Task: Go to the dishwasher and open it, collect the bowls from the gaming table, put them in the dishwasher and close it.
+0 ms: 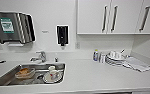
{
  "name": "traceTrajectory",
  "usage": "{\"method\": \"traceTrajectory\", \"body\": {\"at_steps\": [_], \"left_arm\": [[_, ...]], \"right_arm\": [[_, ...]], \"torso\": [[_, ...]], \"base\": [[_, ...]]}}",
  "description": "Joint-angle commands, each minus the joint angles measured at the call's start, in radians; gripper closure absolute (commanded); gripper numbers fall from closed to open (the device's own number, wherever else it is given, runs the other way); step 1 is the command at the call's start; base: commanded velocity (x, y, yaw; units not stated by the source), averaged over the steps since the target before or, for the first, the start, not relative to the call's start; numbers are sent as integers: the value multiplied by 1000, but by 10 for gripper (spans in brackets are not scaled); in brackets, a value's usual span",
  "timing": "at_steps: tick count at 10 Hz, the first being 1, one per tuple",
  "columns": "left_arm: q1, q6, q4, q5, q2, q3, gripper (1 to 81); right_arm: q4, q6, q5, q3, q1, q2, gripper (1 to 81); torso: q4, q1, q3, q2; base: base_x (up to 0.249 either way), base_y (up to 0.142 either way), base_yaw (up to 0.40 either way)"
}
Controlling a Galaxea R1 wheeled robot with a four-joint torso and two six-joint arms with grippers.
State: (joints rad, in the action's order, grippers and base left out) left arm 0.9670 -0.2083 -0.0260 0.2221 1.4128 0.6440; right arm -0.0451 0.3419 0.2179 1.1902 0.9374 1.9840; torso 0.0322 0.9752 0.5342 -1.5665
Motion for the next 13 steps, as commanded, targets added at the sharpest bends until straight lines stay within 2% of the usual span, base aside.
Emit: {"method": "traceTrajectory", "body": {"at_steps": [1, 3, 4, 6, 8, 10, 13], "left_arm": [[-72, -2, 18, -4, -41, -29, 10], [-76, 0, 17, -1, -38, -29, 10], [-81, 0, 15, -3, -38, -32, 10], [-81, -2, 12, -3, -38, -30, 10], [-81, -2, 12, -1, -38, -32, 10], [-81, -2, 12, 2, -38, -32, 10], [-81, -2, 12, 3, -40, -32, 10]], "right_arm": [[-32, 26, 52, -120, -149, -140, 10], [-32, 87, 97, -144, -205, -144, 10], [-30, 156, 109, -150, -248, -132, 10], [-3, 317, 193, -143, -332, -84, 10], [37, 417, 234, -121, -376, -42, 10], [103, 529, 294, -92, -407, 11, 10], [264, 767, 368, -74, -435, 83, 10]], "torso": [[0, 0, 0, 0], [0, 0, 0, 0], [0, 0, 0, 0], [0, 0, 0, 0], [0, 0, 0, 0], [0, 0, 0, 0], [0, 0, 0, 0]], "base": [[0, 0, 0], [0, 0, 0], [0, 0, 0], [0, 0, 0], [0, 0, 0], [0, 0, 0], [0, 0, 0]]}}
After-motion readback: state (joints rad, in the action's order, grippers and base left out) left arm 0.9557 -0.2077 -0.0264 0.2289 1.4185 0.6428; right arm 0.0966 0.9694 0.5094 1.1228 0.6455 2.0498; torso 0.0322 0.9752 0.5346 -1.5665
